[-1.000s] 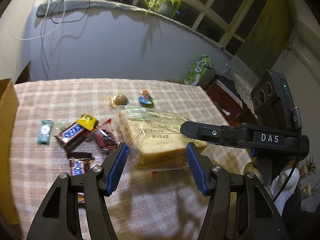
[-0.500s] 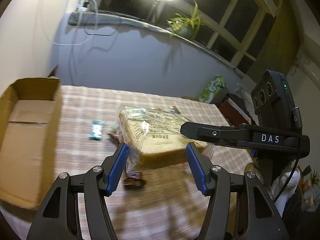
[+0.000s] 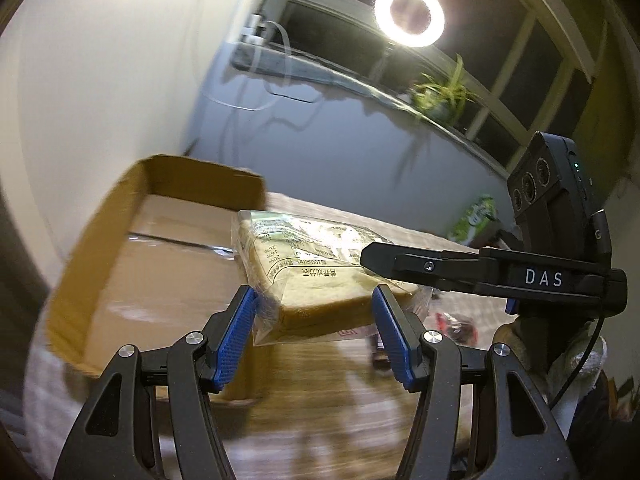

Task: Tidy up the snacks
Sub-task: 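Carry the bread loaf with the left tool into the cardboard box, then open the left tool to release the bread and withdraw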

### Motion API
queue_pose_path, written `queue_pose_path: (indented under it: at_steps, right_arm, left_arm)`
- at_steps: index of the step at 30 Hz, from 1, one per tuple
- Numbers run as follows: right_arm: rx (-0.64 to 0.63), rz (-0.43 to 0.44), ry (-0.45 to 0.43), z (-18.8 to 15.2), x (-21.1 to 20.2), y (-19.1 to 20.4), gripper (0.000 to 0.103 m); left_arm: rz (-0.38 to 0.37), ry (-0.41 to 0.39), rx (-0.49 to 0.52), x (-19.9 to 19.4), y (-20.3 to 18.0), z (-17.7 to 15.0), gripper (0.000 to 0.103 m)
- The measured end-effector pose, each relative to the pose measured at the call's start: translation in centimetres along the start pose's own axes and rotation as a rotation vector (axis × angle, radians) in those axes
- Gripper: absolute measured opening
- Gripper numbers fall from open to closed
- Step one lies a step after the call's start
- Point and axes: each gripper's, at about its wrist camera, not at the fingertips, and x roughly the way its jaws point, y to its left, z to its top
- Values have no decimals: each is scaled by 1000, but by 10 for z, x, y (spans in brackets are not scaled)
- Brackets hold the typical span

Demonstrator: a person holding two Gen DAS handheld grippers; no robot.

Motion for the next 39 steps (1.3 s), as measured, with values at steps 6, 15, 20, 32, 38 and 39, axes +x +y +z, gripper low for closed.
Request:
queue_pose_path:
  at_steps: [6, 15, 20, 32, 38, 39]
  right_arm:
    - [-39, 37, 60, 6, 44, 26, 57]
    - [-110, 37, 122, 15, 94, 53, 57]
    - [-137, 27, 130, 20, 109, 59, 57]
    - [-173, -82, 54, 18, 77, 50, 64]
    - [-222, -194, -70, -1, 14, 21, 79]
    - [-220, -201, -90, -6, 2, 11, 79]
  left_arm:
    - [69, -5, -41, -11, 33, -3, 59]
    - [144, 9, -74, -12, 68, -5, 59]
    - [210, 35, -49, -5, 77, -2, 59]
    - [227, 13, -31, -20, 72, -2, 56]
    - [189, -46, 0, -30, 35, -11, 56]
    - [176, -51, -1, -29, 29, -13, 57]
